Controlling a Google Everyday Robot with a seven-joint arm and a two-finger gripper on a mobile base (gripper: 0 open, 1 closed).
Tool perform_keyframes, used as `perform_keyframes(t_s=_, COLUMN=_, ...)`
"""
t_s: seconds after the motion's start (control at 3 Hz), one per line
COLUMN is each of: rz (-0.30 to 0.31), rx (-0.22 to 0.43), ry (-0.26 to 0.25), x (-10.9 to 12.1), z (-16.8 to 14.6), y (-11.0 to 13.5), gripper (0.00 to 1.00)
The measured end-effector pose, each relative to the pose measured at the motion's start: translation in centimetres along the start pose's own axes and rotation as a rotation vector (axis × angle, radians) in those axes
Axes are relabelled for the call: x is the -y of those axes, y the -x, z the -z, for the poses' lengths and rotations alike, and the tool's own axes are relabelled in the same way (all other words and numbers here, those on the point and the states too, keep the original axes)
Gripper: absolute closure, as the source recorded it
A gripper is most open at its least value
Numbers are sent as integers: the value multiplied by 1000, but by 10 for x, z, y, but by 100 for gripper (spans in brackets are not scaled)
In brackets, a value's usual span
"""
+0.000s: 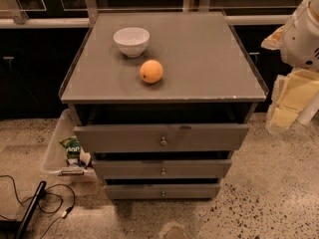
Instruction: Open bottom drawer
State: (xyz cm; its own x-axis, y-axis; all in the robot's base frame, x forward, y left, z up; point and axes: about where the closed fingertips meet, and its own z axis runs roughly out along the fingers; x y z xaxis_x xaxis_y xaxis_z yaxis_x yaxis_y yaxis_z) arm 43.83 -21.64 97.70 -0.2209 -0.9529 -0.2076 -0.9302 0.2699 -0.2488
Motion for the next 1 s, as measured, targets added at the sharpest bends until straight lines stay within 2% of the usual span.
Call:
perform_keyframes(t_s=0.33, rz=0, rx=0, ry=0, x=0, z=0, y=0, gripper=0)
perform_keyframes(t_s=0.67, rz=-9, rx=1, ry=40, x=-10, z=-22, y=-2, gripper=0)
perform_keyframes(t_s=1.0, rz=-20, rx=13, ry=106, x=-34, z=-68, y=-7, gripper=0)
